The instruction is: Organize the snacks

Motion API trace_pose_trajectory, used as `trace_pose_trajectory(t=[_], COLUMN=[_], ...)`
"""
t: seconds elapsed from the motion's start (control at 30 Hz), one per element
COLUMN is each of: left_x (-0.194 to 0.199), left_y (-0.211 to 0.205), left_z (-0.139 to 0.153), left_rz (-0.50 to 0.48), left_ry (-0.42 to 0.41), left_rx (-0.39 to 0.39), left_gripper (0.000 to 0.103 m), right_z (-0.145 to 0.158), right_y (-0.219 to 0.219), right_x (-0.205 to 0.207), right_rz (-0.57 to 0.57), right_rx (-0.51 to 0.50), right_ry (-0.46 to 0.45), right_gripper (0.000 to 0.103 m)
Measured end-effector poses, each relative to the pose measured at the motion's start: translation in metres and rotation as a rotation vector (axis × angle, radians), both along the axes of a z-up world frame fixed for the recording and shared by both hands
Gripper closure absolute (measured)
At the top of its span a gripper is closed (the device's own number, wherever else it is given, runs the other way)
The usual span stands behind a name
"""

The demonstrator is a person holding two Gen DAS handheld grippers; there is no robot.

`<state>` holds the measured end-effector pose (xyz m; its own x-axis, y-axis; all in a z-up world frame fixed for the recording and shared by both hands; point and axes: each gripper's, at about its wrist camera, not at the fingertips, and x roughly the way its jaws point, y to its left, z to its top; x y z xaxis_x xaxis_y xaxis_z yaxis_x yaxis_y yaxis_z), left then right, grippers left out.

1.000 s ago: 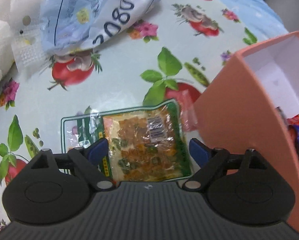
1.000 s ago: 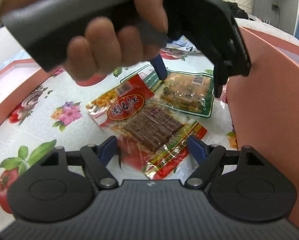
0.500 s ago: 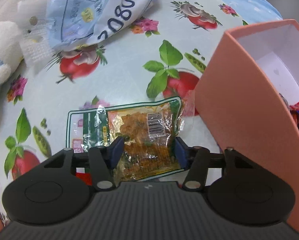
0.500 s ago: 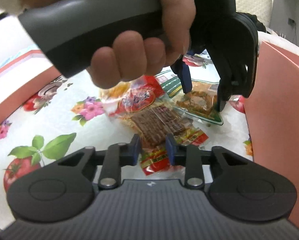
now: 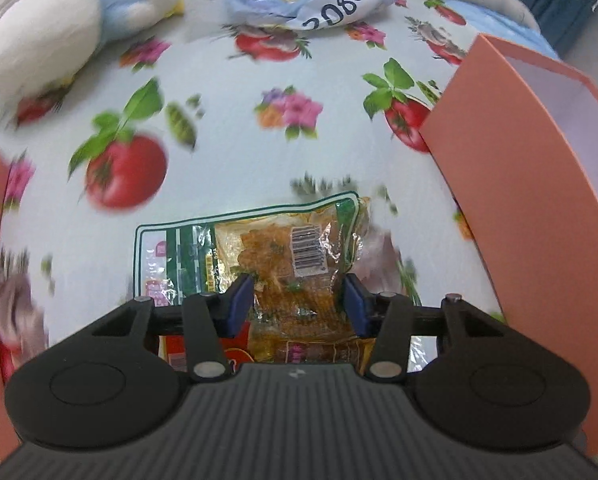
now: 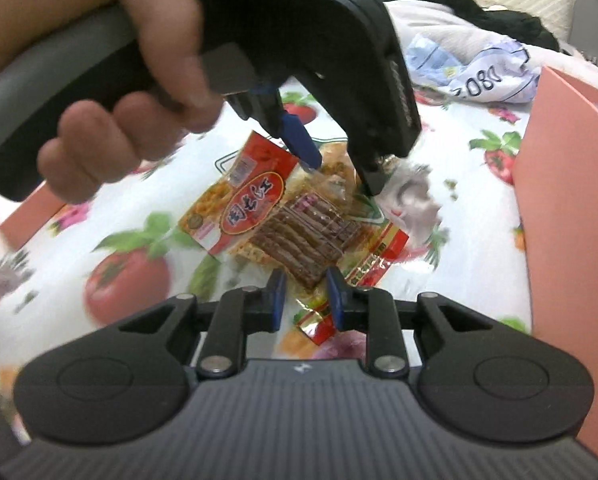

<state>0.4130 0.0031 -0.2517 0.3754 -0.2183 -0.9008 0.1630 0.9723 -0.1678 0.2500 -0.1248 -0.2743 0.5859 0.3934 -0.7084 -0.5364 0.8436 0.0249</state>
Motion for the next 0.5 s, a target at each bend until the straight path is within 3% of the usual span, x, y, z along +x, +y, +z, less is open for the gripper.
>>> trace_pose_trajectory(t=[0.03,0.3,0.5], left_x=[-0.01,-0.094,-0.147], left_y=[0.004,0.036,0.065], left_z=[0.001,0.011,0.007], left_rz=[0.011,0.111,0.246], left_ry=[-0.004,-0.057,-0.13], left_rx=[-0.01,-0.068,-0.098], left_gripper=[0.054,0.056,0.056], right_z=[0.001,0.007,0.013], right_y=[0.001,0.003,-0.02], right_x=[-0.008,-0.061,-0.09], right_rz=[0.012,0.09,0.083], right_rx=[-0.009,-0.055,-0.075], right_ry=[0.0,0.023,0.031], right_gripper=[0.077,0.077,0.077])
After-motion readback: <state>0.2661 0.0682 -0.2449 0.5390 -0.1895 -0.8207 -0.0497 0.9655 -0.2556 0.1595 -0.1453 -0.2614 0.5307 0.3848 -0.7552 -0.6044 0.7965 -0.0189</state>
